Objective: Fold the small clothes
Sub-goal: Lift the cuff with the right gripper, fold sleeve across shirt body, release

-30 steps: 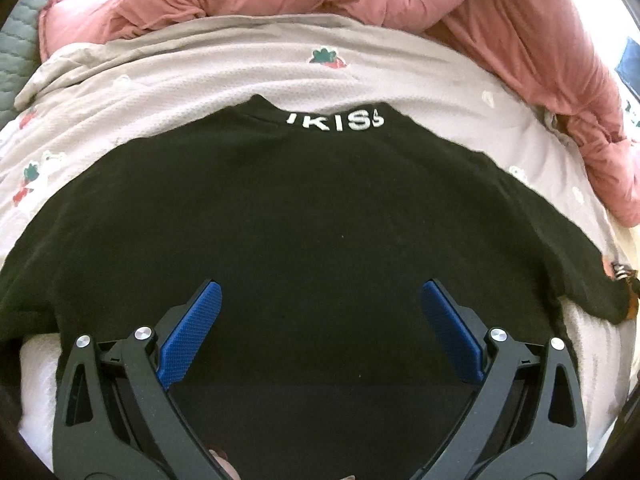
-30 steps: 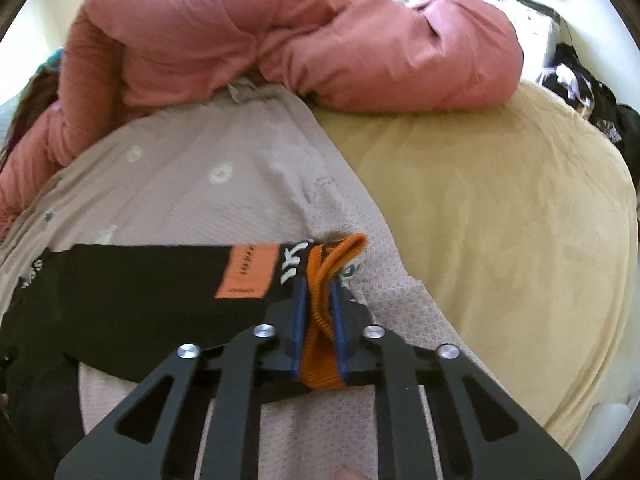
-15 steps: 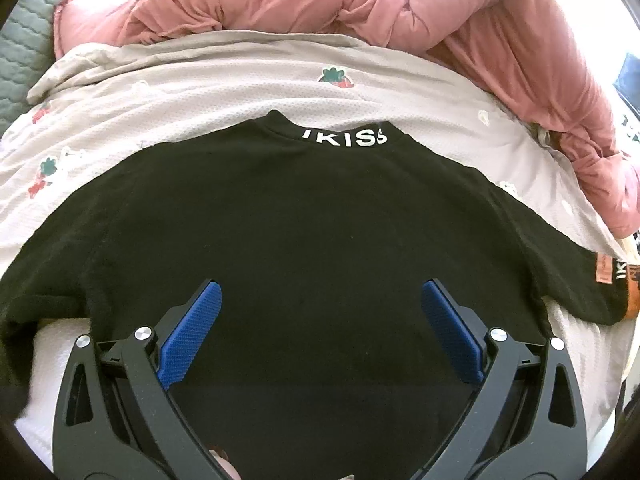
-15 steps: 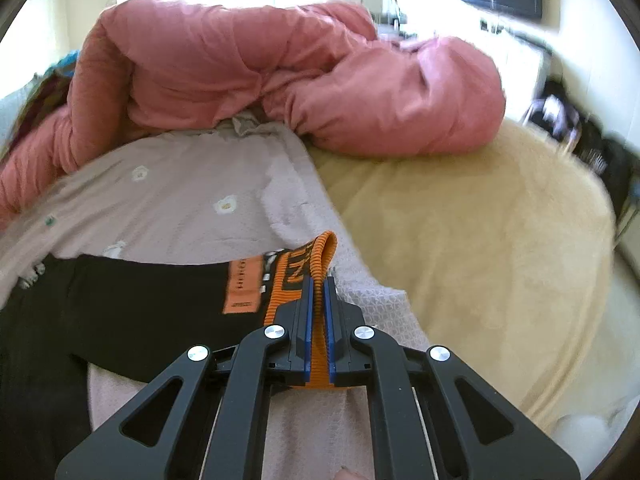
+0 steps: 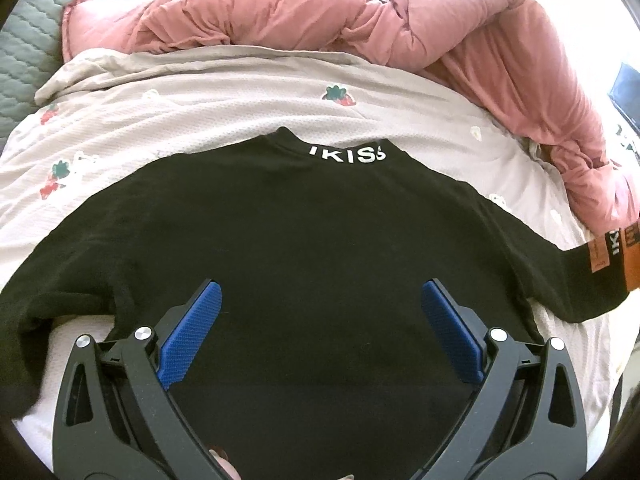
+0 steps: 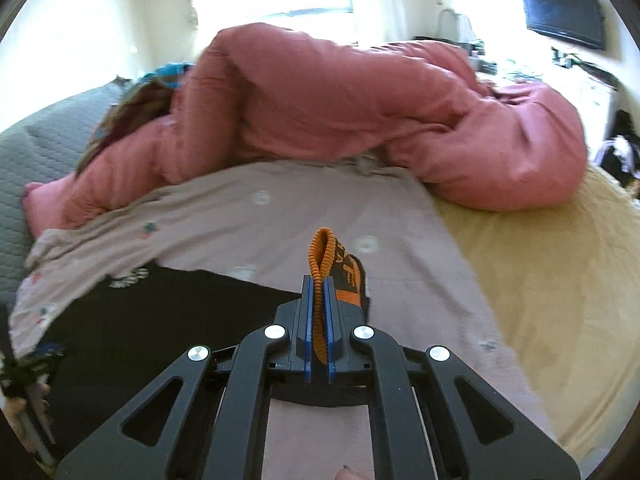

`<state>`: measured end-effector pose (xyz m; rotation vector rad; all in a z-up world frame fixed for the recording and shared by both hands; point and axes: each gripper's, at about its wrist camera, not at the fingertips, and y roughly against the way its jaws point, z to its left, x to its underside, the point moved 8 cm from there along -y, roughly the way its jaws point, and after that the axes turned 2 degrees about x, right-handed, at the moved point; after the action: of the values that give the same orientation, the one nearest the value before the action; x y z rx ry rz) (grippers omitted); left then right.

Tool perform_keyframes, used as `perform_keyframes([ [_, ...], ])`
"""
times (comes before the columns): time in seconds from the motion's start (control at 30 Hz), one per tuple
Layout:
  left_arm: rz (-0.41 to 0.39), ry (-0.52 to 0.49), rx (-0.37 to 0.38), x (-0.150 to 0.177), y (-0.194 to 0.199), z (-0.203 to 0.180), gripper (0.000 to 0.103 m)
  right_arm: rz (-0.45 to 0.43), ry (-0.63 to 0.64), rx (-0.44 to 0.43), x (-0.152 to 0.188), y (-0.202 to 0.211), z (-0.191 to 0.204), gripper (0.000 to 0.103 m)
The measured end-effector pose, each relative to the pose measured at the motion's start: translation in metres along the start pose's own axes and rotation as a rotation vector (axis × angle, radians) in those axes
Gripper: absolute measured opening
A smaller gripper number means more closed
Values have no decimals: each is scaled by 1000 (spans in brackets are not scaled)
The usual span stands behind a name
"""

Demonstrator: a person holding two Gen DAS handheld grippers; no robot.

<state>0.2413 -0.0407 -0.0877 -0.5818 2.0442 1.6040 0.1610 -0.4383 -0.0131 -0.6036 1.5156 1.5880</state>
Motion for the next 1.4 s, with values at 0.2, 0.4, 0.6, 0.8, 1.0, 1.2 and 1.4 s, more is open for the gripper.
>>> perform_keyframes([
  [0.2, -14, 21, 2, 3, 7, 12, 94, 1, 56, -110, -12, -3, 67, 4],
  [0.4, -21, 34, 8, 7, 10, 24, 94, 26, 115, -198, -15, -13, 128, 4],
  [0.6, -31, 61, 38, 9, 11, 34, 94, 67, 177, -292, -8, -24, 190, 4],
  [0.8, -46, 88, 44, 11, 16, 47, 94, 119, 223, -382, 4, -40, 251, 4],
  [1.0, -60, 112, 69, 12, 18, 54, 94, 157, 253, -454, 11, -51, 296, 4],
  [1.2, -68, 120, 119, 12, 18, 52, 94, 193, 272, -503, 21, -58, 323, 4],
  [1.4, -49, 132, 189, 18, 11, 43, 94, 240, 269, -539, 34, -65, 340, 4],
])
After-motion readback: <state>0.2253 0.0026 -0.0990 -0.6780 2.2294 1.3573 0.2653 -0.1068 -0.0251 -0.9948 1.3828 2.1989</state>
